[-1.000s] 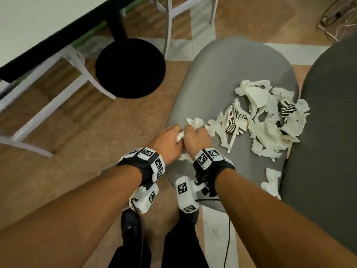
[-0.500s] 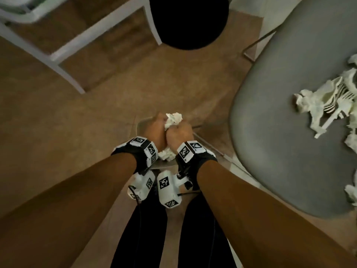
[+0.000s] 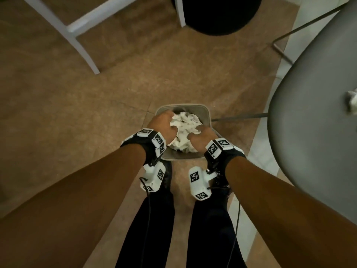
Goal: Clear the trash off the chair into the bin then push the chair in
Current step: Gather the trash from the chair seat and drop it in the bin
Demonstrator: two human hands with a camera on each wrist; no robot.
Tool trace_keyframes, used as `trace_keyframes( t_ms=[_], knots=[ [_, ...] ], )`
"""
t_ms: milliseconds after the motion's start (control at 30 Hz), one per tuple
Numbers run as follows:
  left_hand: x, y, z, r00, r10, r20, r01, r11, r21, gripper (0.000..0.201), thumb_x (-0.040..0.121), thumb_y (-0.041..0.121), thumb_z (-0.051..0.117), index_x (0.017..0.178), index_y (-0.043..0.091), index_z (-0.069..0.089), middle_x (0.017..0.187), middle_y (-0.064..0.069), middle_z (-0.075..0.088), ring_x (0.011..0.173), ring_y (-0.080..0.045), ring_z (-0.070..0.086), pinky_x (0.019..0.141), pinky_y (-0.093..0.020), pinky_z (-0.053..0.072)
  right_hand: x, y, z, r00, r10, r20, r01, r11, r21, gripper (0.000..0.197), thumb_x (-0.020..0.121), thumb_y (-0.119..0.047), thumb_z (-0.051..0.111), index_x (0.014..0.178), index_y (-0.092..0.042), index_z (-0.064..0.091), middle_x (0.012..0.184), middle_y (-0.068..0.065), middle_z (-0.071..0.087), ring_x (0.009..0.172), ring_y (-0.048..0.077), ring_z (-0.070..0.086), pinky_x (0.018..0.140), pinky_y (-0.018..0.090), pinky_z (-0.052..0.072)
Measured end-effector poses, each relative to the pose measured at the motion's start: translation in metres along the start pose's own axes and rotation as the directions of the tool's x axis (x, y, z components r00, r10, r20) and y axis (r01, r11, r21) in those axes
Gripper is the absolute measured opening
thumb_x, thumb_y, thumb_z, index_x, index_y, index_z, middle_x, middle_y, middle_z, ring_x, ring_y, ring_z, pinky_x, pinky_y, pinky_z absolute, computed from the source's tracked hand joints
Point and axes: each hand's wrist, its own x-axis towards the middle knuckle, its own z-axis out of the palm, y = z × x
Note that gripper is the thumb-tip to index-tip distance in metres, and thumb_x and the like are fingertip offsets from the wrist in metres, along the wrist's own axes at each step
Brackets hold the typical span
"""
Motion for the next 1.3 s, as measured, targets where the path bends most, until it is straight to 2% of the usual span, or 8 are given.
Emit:
trace_keyframes(
  t_ms=[133, 267, 433, 667, 800, 933, 1100, 1300],
  knots=[
    [-0.004, 0.032, -0.03, 0.998, 0.063, -0.022, -0.061, 0.994, 0.095, 0.022, 0.089, 0.015, 0.053, 0.109, 0.018, 0.061, 0.102, -0.006, 0.069, 0.088, -0.027, 0.064, 0.071, -0.032, 0.05, 0.004, -0.007, -0.018, 0.995, -0.069, 0.074, 0.078, 0.989, -0.125, 0.026, 0.088, -0.032, 0.049, 0.087, -0.013, 0.066, 0.098, 0.008, 0.069, 0.091, 0.029, 0.065, 0.082, 0.039, 0.053],
    [-0.01, 0.081, -0.051, 0.985, 0.171, 0.012, -0.17, 0.962, 0.215, 0.017, 0.09, 0.014, 0.05, 0.103, 0.019, 0.059, 0.09, -0.004, 0.065, 0.083, -0.027, 0.063, 0.074, -0.034, 0.052, -0.019, -0.018, -0.05, 0.986, -0.166, 0.015, 0.166, 0.986, -0.035, 0.036, 0.09, -0.029, 0.041, 0.088, -0.006, 0.069, 0.09, 0.018, 0.074, 0.085, 0.036, 0.071, 0.079, 0.051, 0.058],
    [-0.001, 0.153, -0.058, 0.948, 0.316, -0.031, -0.295, 0.913, 0.28, 0.022, 0.09, 0.017, 0.049, 0.109, 0.022, 0.06, 0.098, -0.005, 0.071, 0.087, -0.027, 0.065, 0.081, -0.037, 0.055, -0.059, -0.017, -0.126, 0.968, -0.243, -0.061, 0.246, 0.969, 0.037, 0.03, 0.092, -0.027, 0.049, 0.086, -0.004, 0.068, 0.082, 0.012, 0.07, 0.077, 0.029, 0.064, 0.074, 0.041, 0.055],
    [0.0, 0.304, 0.005, 0.885, 0.465, -0.008, -0.462, 0.882, 0.094, 0.037, 0.079, 0.02, 0.06, 0.115, 0.029, 0.054, 0.099, 0.006, 0.064, 0.094, -0.022, 0.063, 0.088, -0.038, 0.052, -0.083, 0.063, -0.269, 0.932, -0.181, -0.314, 0.28, 0.91, 0.307, 0.041, 0.059, -0.051, 0.055, 0.08, -0.017, 0.065, 0.078, 0.013, 0.074, 0.074, 0.038, 0.072, 0.069, 0.055, 0.06],
    [-0.019, 0.383, 0.055, 0.829, 0.552, 0.096, -0.559, 0.805, 0.199, 0.052, 0.079, 0.027, 0.066, 0.128, 0.023, 0.049, 0.118, 0.0, 0.058, 0.106, -0.024, 0.061, 0.093, -0.04, 0.05, -0.098, 0.128, -0.345, 0.854, -0.133, -0.504, 0.266, 0.942, 0.203, 0.013, 0.076, -0.038, 0.047, 0.081, -0.03, 0.057, 0.088, 0.002, 0.073, 0.083, 0.026, 0.071, 0.083, 0.046, 0.058],
    [-0.037, 0.418, 0.098, 0.863, 0.476, 0.172, -0.505, 0.788, 0.353, 0.075, 0.073, 0.036, 0.07, 0.138, 0.024, 0.035, 0.129, -0.006, 0.043, 0.119, -0.03, 0.045, 0.095, -0.046, 0.048, -0.105, 0.192, -0.388, 0.795, -0.081, -0.601, 0.123, 0.992, 0.029, 0.016, 0.088, -0.022, 0.053, 0.101, -0.023, 0.062, 0.101, 0.002, 0.07, 0.093, 0.023, 0.065, 0.077, 0.026, 0.046],
    [-0.036, 0.431, 0.124, 0.814, 0.542, 0.208, -0.58, 0.734, 0.353, 0.032, 0.086, 0.008, 0.054, 0.116, 0.019, 0.055, 0.105, -0.003, 0.045, 0.096, -0.027, 0.055, 0.082, -0.036, 0.049, -0.107, 0.242, -0.416, 0.747, -0.12, -0.654, 0.029, 0.989, -0.148, 0.026, 0.087, -0.022, 0.056, 0.113, -0.021, 0.059, 0.121, 0.006, 0.056, 0.117, 0.026, 0.049, 0.098, 0.038, 0.046],
    [-0.033, 0.443, 0.12, 0.771, 0.62, 0.143, -0.628, 0.704, 0.333, 0.019, 0.091, 0.002, 0.041, 0.089, 0.013, 0.057, 0.092, -0.001, 0.045, 0.083, -0.025, 0.053, 0.072, -0.028, 0.036, -0.095, 0.236, -0.451, 0.597, -0.189, -0.78, 0.083, 0.981, -0.174, 0.023, 0.081, -0.015, 0.06, 0.103, -0.017, 0.052, 0.119, 0.006, 0.049, 0.111, 0.026, 0.048, 0.091, 0.035, 0.046]
  ],
)
